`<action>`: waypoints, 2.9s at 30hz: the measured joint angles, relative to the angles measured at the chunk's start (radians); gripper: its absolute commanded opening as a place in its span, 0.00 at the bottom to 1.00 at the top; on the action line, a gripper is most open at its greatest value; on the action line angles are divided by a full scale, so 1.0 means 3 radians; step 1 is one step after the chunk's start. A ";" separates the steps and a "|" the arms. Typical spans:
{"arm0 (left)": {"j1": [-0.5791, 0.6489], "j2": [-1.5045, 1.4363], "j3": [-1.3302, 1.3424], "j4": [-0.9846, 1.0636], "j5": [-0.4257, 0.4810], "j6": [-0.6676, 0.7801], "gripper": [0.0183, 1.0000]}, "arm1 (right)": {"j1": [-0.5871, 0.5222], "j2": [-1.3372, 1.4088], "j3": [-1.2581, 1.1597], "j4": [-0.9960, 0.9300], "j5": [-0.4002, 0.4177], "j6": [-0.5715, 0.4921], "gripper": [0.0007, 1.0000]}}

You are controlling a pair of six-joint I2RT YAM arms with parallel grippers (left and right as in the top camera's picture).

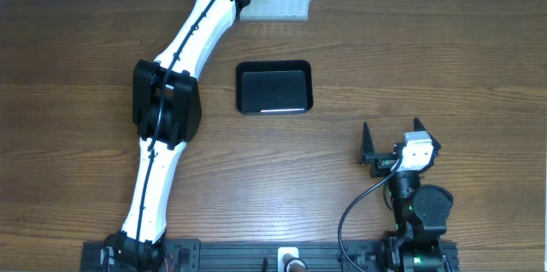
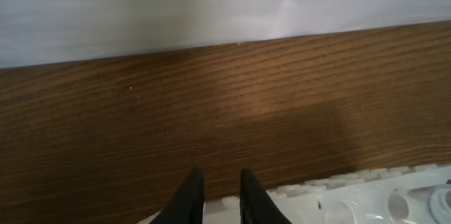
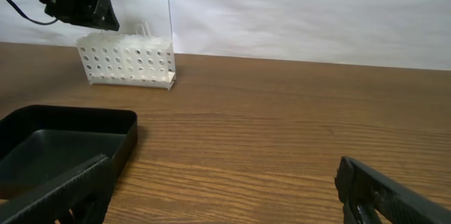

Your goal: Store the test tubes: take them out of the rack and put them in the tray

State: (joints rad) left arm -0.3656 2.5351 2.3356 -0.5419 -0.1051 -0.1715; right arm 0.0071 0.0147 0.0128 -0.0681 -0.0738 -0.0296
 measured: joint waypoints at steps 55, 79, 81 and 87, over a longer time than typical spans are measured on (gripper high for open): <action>-0.0046 -0.0790 0.0376 -0.3071 0.0880 -0.0553 0.02 | 0.0000 0.0000 0.0000 -0.0001 0.0000 -0.0001 0.99; -0.0071 -0.0120 0.0374 -0.3395 0.1108 -0.0568 0.02 | 0.0000 0.0000 0.0000 0.0000 0.0000 -0.0001 0.99; -0.0071 -0.0118 0.0374 -0.3396 0.1146 -0.0567 0.02 | 0.0000 0.0000 0.0000 -0.0001 0.0000 -0.0004 0.99; -0.0089 -0.0017 0.0375 -0.3409 0.1213 -0.0568 0.03 | 0.0000 0.0000 0.0000 -0.0001 0.0000 0.0000 0.99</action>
State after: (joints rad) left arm -0.3923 2.5301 2.4481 -1.5646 0.2588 -0.3420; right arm 0.0071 0.0147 0.0128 -0.0685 -0.0738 -0.0296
